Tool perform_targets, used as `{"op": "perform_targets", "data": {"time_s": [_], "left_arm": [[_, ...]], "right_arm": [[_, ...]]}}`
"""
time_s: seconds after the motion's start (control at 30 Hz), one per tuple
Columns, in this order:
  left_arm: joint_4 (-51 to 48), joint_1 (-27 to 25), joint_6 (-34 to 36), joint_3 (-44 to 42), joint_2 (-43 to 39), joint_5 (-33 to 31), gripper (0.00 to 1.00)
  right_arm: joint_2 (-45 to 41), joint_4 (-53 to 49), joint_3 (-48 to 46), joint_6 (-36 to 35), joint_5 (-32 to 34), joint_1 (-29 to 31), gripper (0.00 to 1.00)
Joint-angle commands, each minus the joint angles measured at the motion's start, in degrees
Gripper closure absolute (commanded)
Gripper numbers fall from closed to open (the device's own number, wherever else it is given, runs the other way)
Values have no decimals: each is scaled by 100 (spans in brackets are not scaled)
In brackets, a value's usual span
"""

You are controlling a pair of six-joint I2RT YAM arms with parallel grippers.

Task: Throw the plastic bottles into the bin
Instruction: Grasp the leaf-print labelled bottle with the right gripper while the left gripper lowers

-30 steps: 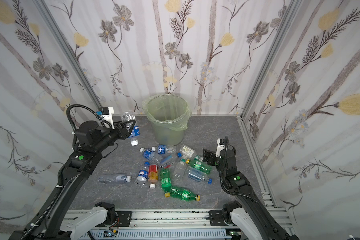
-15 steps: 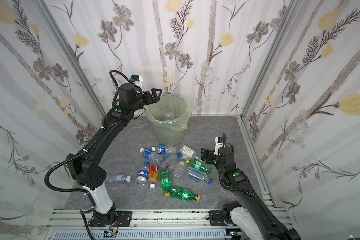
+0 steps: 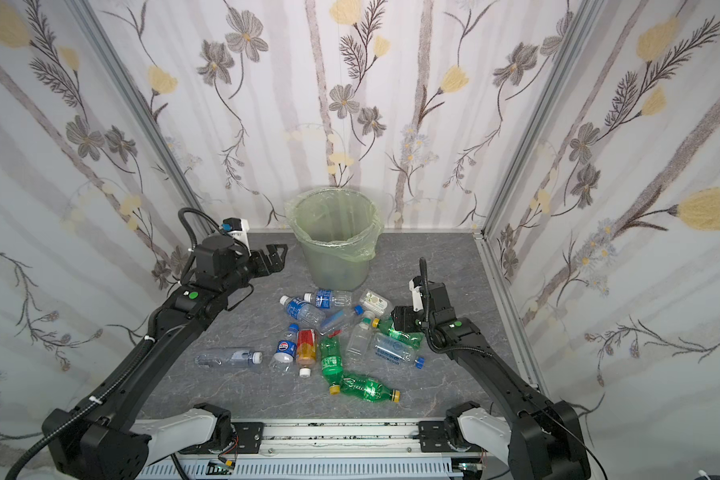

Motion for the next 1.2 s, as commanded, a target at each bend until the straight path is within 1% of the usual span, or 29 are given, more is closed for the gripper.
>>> {"op": "perform_targets", "data": {"time_s": [0.0,0.1,0.2,0.37,0.5,0.57,0.67,0.77,0.9,1.03,1.17], "left_arm": [[-398,6,-211,-571,-564,-319,0],[-673,15,-345,-1054,-993,-408,0],[-781,10,-463,-1436,-1280,-425,0],[-786,10,-706,-1760,-1495,-314,0],[-786,16,-802,-1864,-1643,-251,0],[-786,8,-822,-1938,-1753,-271,0],[-800,8,-849,-2032,-1958,-250,0],[-834,26,-883,-2099,-2123,-223,0],[-881,39,-902,-2118,-2199,-205,0],[-882,37,-902,-2109,-2130,-197,0],[-883,41,-865,-2073,-2043,-196,0]], "right_arm": [[278,-436,144,-307,-101,154,17],[477,-461,180,-298,-95,261,18],[663,-453,263,-239,60,300,21],[914,131,725,-645,172,334,19],[1793,135,1513,-1011,270,309,17],[2376,177,1869,-1165,190,307,16],[2985,231,2193,-1271,79,306,17],[3276,406,2224,-1280,-82,316,18],[3432,606,2193,-1280,-257,309,18],[3608,653,2228,-1254,-267,312,18],[3743,752,2237,-1106,-141,286,20]]}}
